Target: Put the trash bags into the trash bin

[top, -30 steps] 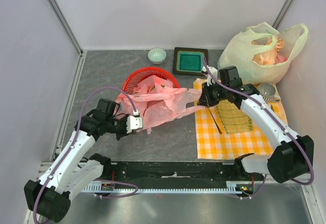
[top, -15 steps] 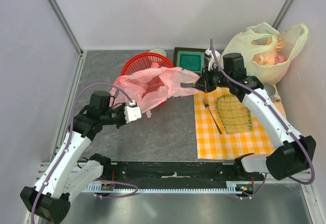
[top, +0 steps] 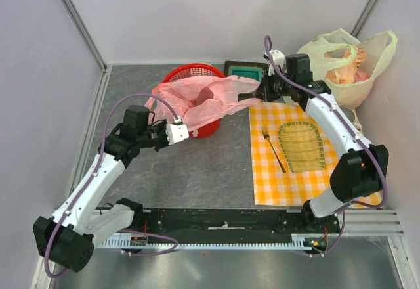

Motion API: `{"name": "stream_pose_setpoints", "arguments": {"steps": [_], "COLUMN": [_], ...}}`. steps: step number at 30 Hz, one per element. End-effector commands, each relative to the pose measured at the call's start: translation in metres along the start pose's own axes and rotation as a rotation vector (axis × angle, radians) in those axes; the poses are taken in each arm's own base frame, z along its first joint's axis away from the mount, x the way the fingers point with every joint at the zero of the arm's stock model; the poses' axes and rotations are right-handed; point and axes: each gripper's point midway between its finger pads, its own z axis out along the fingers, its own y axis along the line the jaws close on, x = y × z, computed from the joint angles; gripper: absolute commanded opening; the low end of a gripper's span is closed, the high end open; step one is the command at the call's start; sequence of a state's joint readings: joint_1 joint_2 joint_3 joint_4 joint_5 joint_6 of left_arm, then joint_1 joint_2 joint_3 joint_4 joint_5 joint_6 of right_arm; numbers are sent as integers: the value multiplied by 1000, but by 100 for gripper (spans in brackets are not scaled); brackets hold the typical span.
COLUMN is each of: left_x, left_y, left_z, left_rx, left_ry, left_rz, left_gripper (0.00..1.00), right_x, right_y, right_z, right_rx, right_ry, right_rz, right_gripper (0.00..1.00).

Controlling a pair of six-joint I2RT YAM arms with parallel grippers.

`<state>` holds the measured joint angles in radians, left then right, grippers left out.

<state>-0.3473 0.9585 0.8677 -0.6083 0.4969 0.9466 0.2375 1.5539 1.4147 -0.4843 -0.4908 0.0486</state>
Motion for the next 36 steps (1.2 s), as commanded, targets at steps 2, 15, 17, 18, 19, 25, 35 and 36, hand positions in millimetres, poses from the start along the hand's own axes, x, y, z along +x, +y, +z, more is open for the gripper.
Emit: {"name": "stream_pose_setpoints", "arguments": {"steps": [2, 15, 17, 18, 19, 25, 35, 36], "left_x": [11, -23, -47, -64, -73, -108, -93, -90], "left_y": [17, 31, 29, 36, 36, 54, 51, 51], "left_z": [14, -5, -25, -37, -44, -50, 6, 10], "left_rx": [-5, 29, 20, -5, -10, -26, 182, 187], "left_ry": [49, -7, -65, -103, -126, -201, -135, -123], "left_rz": [44, -9, -19, 4, 6, 43, 111, 123], "left_gripper": [9, 41, 58, 62, 64, 66, 68, 68], "right_x": [16, -3, -10, -12, -15, -15, -16, -16], "right_y": [-45, -40, -31, -27, -26, -25, -29, -28], "right_z": [31, 60, 56, 55, 54, 54, 58, 59], "right_rx": [97, 1, -39, -47, -51, -53, -47, -50], "right_ry": [68, 50, 31, 27, 22, 21, 22, 23], "right_rz": [-91, -23, -24, 10, 13, 11, 20, 19], "right_gripper": [0, 0, 0, 0, 0, 0, 0, 0]}}
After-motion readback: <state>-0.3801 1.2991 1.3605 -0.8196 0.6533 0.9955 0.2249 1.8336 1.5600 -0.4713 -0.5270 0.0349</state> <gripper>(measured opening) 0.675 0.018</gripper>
